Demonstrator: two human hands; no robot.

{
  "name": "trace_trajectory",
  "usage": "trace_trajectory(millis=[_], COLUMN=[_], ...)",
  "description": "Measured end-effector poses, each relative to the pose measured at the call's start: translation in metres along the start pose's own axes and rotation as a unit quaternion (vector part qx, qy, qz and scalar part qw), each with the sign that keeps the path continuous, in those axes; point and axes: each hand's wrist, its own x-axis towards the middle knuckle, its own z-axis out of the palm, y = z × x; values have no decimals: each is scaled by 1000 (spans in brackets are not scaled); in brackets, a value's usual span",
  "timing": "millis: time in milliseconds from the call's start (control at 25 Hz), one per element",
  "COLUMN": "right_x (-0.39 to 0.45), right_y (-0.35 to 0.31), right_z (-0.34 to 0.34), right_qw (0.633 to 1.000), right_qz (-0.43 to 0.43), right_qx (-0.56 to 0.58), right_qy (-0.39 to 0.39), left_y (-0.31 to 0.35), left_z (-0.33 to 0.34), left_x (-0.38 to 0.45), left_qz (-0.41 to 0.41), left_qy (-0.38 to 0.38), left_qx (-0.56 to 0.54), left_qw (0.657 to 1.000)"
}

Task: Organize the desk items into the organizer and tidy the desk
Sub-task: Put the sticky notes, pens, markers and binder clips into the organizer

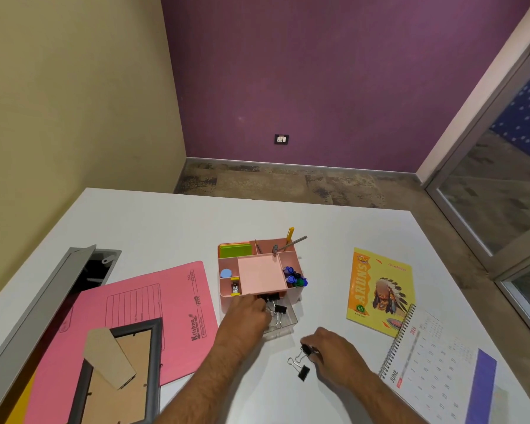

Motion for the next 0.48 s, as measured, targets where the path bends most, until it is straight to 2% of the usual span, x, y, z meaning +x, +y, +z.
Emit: trace_trajectory(millis=[80,200,320,400,480], right_x=[1,0,-4,-5,-6], right_y=[0,2,3,0,-10], right_z=[-1,-2,-1,1,-3], right_qw=[1000,999,993,977,933], right_qz=[4,19,44,69,111], right_qx=[-3,34,105,195,325], right_qy=[6,31,36,60,110], left_y=[-3,-5,-3,2,7], left_z=[4,7,8,7,5], left_x=[-2,-6,-10,-11,-11], left_qz=[9,4,7,9,10], left_qy=[-16,0,85,135,143], left_qx=[8,-28,-110,-166,-222], left_qw=[1000,1000,990,977,964])
